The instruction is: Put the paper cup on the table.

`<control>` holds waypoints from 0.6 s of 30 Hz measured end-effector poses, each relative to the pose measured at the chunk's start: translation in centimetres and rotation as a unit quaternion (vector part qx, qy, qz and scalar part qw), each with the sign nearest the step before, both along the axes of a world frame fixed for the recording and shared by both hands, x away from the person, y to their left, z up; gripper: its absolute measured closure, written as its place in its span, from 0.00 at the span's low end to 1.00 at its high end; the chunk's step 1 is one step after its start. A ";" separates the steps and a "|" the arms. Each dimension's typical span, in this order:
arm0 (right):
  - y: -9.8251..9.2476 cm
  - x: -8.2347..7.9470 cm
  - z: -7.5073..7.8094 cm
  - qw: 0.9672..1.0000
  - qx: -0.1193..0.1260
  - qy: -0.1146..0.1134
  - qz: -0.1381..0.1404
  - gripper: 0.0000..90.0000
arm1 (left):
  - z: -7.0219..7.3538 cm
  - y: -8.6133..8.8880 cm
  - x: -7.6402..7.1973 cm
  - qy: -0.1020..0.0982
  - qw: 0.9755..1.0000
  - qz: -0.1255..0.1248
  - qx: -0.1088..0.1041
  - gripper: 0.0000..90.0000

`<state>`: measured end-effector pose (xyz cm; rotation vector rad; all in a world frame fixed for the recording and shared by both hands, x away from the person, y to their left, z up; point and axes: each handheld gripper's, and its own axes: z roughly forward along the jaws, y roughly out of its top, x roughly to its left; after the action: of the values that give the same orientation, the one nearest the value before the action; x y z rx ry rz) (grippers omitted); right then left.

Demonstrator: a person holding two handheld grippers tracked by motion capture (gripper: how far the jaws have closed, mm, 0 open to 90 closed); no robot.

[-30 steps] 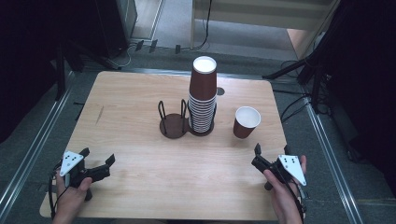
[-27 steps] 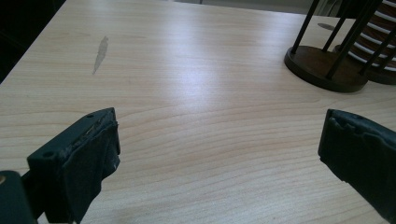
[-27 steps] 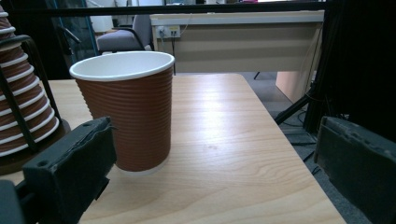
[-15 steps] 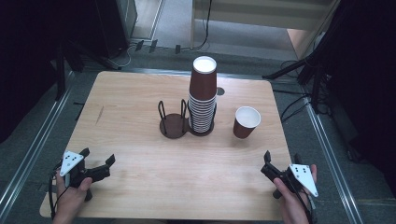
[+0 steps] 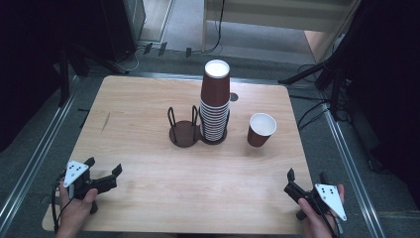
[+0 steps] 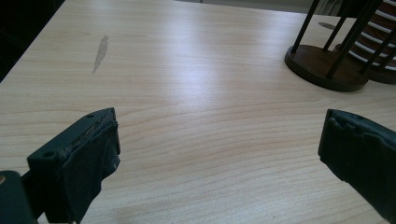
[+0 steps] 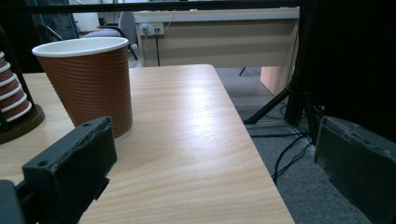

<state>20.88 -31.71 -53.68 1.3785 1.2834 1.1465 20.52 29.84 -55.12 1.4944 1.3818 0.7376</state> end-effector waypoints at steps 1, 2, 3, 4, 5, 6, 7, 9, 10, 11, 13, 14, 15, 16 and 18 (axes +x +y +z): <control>-0.1 -0.1 -0.1 1.000 0.002 -0.001 0.000 0.00 | 0.0 0.0 0.0 0.000 1.000 0.000 -0.001 0.00; -0.1 -0.3 -0.1 1.000 0.002 0.000 -0.001 0.00 | 0.0 0.0 0.0 0.000 1.000 0.000 -0.001 0.00; -0.3 -0.4 -0.2 1.000 -0.001 0.000 -0.001 0.00 | 0.0 0.0 0.0 0.000 1.000 0.000 -0.001 0.00; -0.3 -0.5 -0.2 1.000 0.000 0.000 -0.003 0.00 | 0.0 0.0 0.0 0.000 1.000 0.000 -0.001 0.00; -0.5 -0.7 -0.3 1.000 0.001 0.001 -0.003 0.00 | 0.0 0.0 0.0 0.000 1.000 0.000 -0.001 0.00; -0.5 -0.8 -0.3 1.000 0.002 0.002 -0.003 0.00 | 0.0 0.0 0.0 -0.001 1.000 0.000 -0.001 0.00; -0.6 -1.0 -0.3 1.000 0.002 0.002 -0.004 0.00 | 0.0 0.0 0.0 -0.001 1.000 0.000 0.000 0.00; -0.9 -1.5 -0.3 1.000 0.002 0.000 -0.004 0.00 | 0.0 0.0 0.0 -0.001 1.000 0.001 -0.001 0.00; -1.0 -1.7 -0.3 1.000 0.002 -0.001 -0.004 0.00 | 0.0 0.0 0.0 -0.001 1.000 0.001 -0.001 0.00; -1.2 -1.9 -0.3 1.000 0.004 -0.001 -0.005 0.00 | 0.0 0.0 0.0 -0.001 1.000 0.001 -0.001 0.00; -1.5 -2.4 -0.2 1.000 0.004 -0.004 -0.006 0.00 | 0.0 0.0 0.0 -0.001 1.000 0.000 -0.001 0.00; -1.7 -2.6 -0.2 1.000 0.004 -0.004 -0.006 0.00 | 0.0 0.0 0.0 -0.001 1.000 0.000 -0.002 0.00; -1.8 -2.8 -0.3 1.000 0.003 -0.005 -0.006 0.00 | 0.0 0.0 0.0 0.000 1.000 0.000 -0.001 0.00; -1.9 -2.9 -0.3 1.000 0.004 -0.003 -0.007 0.00 | 0.0 0.0 0.0 0.000 1.000 0.000 -0.001 0.00; -2.1 -3.2 -0.4 1.000 0.000 -0.006 -0.008 0.00 | 0.0 0.0 0.0 0.001 1.000 0.000 0.000 0.00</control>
<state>17.69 -33.76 -54.11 1.3771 1.2617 1.1426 20.52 29.82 -55.10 1.4952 1.3826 0.7362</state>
